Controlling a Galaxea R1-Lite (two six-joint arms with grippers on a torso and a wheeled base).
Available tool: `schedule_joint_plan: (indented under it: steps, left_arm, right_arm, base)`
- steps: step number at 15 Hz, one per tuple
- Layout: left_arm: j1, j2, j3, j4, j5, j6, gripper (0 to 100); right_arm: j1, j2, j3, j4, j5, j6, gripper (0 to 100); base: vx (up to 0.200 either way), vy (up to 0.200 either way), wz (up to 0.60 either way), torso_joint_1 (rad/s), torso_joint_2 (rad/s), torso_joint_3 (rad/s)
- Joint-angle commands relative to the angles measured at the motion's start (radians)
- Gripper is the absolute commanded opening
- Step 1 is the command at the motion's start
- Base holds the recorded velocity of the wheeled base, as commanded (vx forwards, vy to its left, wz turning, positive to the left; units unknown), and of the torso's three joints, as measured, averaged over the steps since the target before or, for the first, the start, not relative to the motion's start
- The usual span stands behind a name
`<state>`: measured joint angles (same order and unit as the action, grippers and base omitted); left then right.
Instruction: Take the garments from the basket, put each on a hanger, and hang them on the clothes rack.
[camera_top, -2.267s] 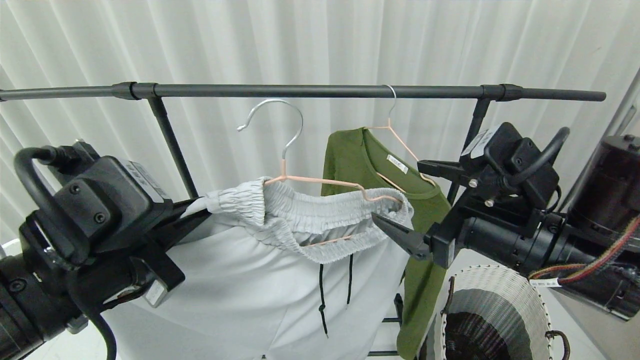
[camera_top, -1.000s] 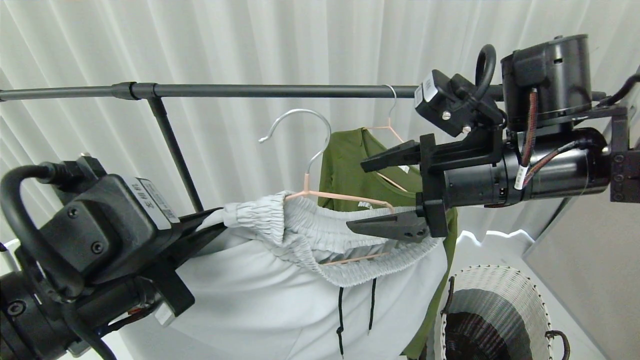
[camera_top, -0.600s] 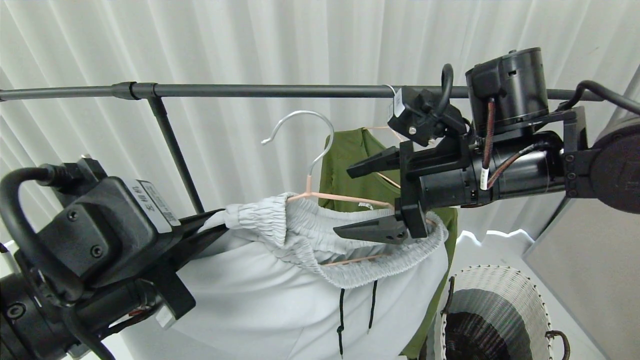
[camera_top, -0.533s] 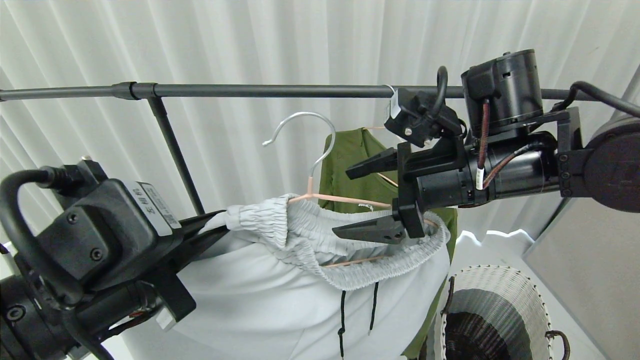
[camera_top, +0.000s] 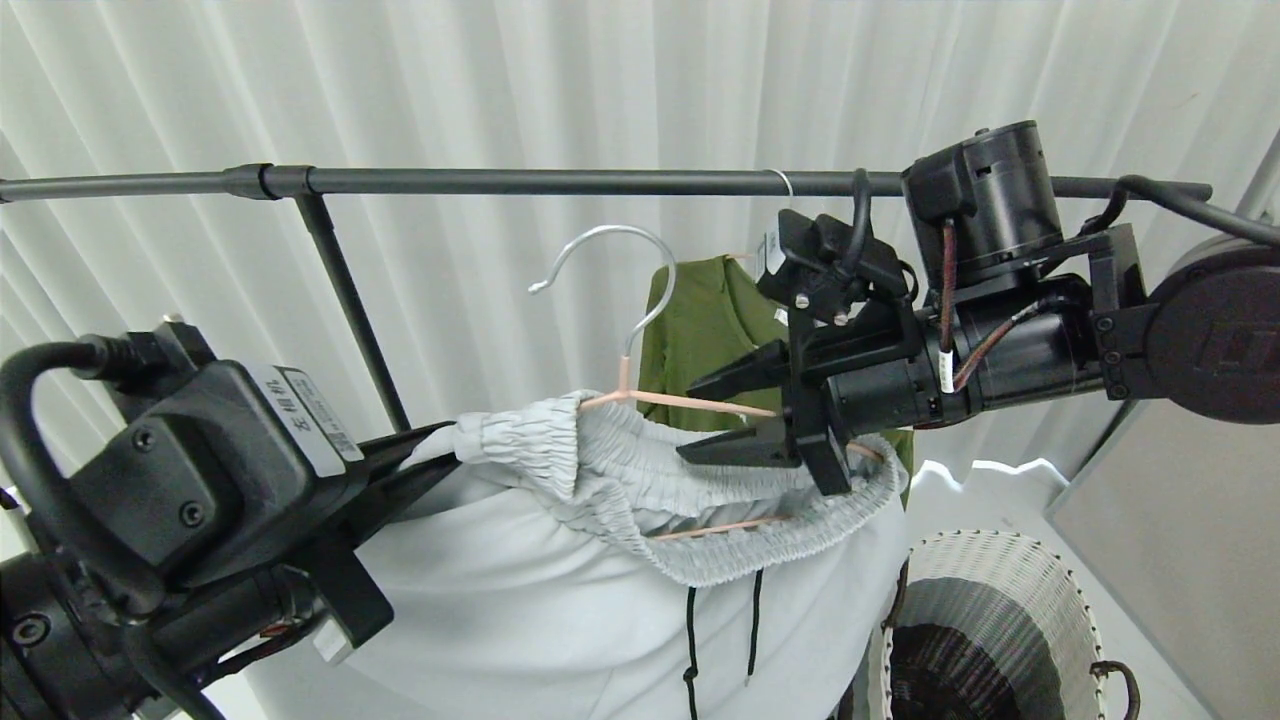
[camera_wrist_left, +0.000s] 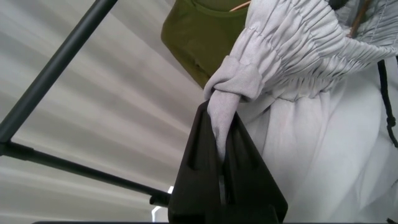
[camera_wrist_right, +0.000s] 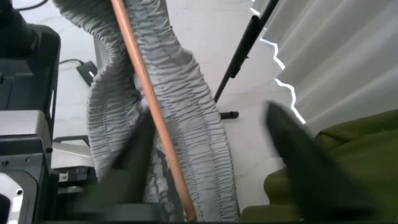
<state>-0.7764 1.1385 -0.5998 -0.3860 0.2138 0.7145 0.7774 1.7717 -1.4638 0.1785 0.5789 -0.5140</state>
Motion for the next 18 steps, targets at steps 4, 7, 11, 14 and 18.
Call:
schedule_joint_plan:
  steps: [4,7,11,14,18]
  left_arm:
    - [0.000,0.001,0.000,-0.001,0.001,0.000,0]
    - [0.000,0.000,0.002,-0.001,0.001,0.000,0]
    - [0.046,-0.002,0.018,-0.001,0.009,0.000,0]
    - [0.074,-0.002,0.017,-0.001,0.009,0.000,100]
    - [0.078,-0.029,0.044,-0.001,0.009,0.000,100]
  right_arm:
    - [0.014,-0.003,0.000,-0.001,-0.002,-0.008,0]
    - [0.019,-0.006,-0.001,-0.008,-0.002,-0.008,0]
    - [0.039,-0.049,0.014,-0.008,0.007,-0.006,0]
    - [0.048,-0.063,0.013,-0.008,0.010,-0.004,0]
    - [0.046,-0.071,0.013,-0.010,0.009,0.003,0]
  base:
    - [0.000,0.000,0.00,0.000,0.00,0.000]
    - [0.000,0.000,0.00,0.000,0.00,0.000]
    - [0.000,0.000,0.00,0.000,0.00,0.000]
    - [0.000,0.000,0.00,0.000,0.00,0.000]
    - [0.000,0.000,0.00,0.000,0.00,0.000]
